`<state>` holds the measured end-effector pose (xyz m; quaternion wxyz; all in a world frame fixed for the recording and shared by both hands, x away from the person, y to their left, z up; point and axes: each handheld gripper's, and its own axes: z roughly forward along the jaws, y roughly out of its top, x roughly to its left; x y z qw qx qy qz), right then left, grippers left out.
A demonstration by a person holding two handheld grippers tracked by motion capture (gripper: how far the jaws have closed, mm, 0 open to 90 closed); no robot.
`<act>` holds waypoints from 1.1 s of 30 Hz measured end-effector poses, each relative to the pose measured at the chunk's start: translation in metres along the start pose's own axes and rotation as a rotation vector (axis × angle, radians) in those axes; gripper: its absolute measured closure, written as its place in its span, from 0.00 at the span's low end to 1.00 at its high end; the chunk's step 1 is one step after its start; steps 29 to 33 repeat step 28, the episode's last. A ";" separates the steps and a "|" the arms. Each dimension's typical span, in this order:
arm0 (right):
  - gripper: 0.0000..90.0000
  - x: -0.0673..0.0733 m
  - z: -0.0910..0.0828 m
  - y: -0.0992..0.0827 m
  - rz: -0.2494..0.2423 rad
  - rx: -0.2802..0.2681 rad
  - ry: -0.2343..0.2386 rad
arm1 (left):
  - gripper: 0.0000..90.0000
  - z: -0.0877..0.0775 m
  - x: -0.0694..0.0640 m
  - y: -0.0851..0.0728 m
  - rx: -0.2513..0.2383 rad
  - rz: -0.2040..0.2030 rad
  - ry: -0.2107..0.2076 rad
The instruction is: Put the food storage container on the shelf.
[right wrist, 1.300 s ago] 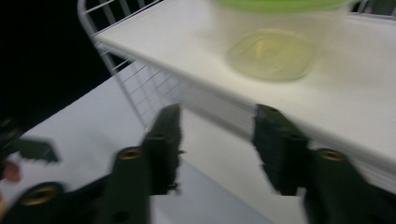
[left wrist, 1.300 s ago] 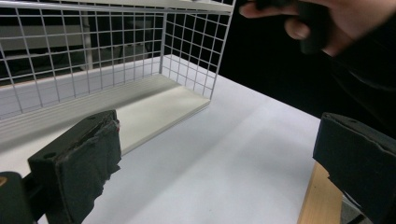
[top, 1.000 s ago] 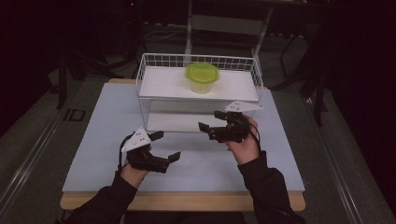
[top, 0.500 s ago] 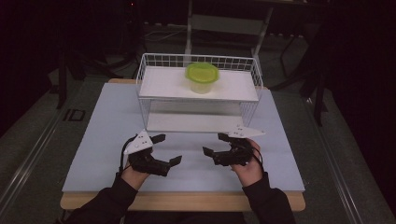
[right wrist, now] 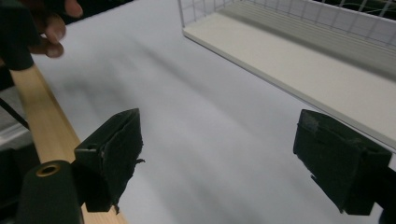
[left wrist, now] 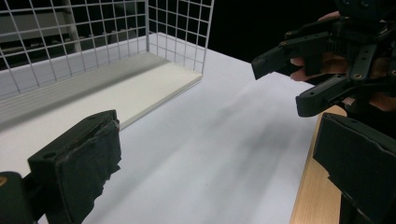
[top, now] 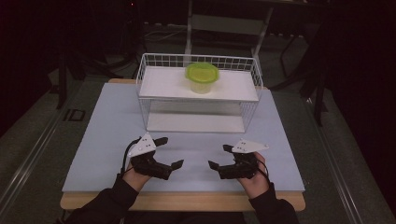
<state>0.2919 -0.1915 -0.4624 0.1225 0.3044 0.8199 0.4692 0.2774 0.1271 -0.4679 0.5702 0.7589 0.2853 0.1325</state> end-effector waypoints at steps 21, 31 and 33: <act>0.16 -0.011 -0.009 -0.026 -0.015 0.041 -0.062 | 0.02 0.007 0.000 -0.010 0.059 0.024 -0.030; 0.17 -0.011 -0.005 -0.026 -0.025 0.077 -0.067 | 0.02 0.009 0.002 -0.013 0.086 0.019 -0.036; 0.17 -0.011 -0.005 -0.026 -0.025 0.077 -0.067 | 0.02 0.009 0.002 -0.013 0.086 0.019 -0.036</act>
